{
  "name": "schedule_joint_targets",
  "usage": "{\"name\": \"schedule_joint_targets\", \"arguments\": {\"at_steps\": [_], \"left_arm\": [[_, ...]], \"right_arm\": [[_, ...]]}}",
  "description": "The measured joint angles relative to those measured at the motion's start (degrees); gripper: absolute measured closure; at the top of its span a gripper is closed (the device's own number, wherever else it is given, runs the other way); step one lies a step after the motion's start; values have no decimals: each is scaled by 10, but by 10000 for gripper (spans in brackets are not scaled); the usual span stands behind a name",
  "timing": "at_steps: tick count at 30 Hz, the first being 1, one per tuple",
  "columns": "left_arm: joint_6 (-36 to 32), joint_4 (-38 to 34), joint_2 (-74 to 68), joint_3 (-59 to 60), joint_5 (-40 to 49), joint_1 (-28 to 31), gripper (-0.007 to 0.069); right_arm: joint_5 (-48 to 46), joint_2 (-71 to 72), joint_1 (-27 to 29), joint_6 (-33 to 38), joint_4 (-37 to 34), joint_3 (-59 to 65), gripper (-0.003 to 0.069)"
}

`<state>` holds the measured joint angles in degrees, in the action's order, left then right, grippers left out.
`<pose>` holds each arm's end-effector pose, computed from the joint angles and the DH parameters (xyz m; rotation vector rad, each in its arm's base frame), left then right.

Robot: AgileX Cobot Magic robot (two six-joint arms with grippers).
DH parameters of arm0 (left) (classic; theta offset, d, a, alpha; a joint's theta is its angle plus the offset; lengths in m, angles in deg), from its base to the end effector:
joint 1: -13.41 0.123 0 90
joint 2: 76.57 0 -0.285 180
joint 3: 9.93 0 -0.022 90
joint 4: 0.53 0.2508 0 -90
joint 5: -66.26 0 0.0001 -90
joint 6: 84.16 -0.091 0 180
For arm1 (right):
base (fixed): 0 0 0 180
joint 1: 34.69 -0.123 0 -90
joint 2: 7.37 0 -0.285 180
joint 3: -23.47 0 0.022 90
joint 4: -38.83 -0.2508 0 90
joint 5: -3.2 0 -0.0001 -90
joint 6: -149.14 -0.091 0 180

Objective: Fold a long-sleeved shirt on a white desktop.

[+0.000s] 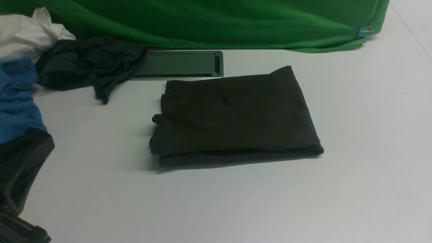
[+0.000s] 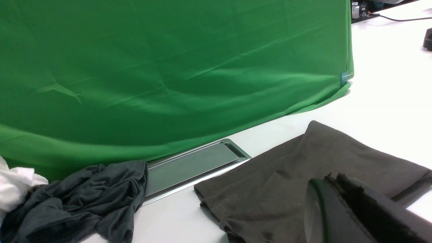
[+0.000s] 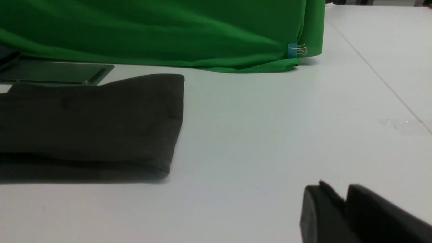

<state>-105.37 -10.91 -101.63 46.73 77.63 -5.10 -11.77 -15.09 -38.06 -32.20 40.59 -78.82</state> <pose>0.0726 -0.0277 0.2969 0.4402 1.5622 -0.1294 0.0553 0.0025 0.1867 -0.0512 1.7515 0.0314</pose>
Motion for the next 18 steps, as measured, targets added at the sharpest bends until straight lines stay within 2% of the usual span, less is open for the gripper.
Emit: {"name": "schedule_joint_targets", "arguments": {"at_steps": [12, 16, 18], "left_arm": [[0, 0, 1, 4, -1, 2, 605], [0, 0, 20, 13, -5, 33, 605], [1, 0, 52, 34, -10, 80, 605]], "right_arm": [[1, 0, 0, 0, 0, 0, 526], [1, 0, 0, 0, 0, 0, 518], [1, 0, 0, 0, 0, 0, 512]]}}
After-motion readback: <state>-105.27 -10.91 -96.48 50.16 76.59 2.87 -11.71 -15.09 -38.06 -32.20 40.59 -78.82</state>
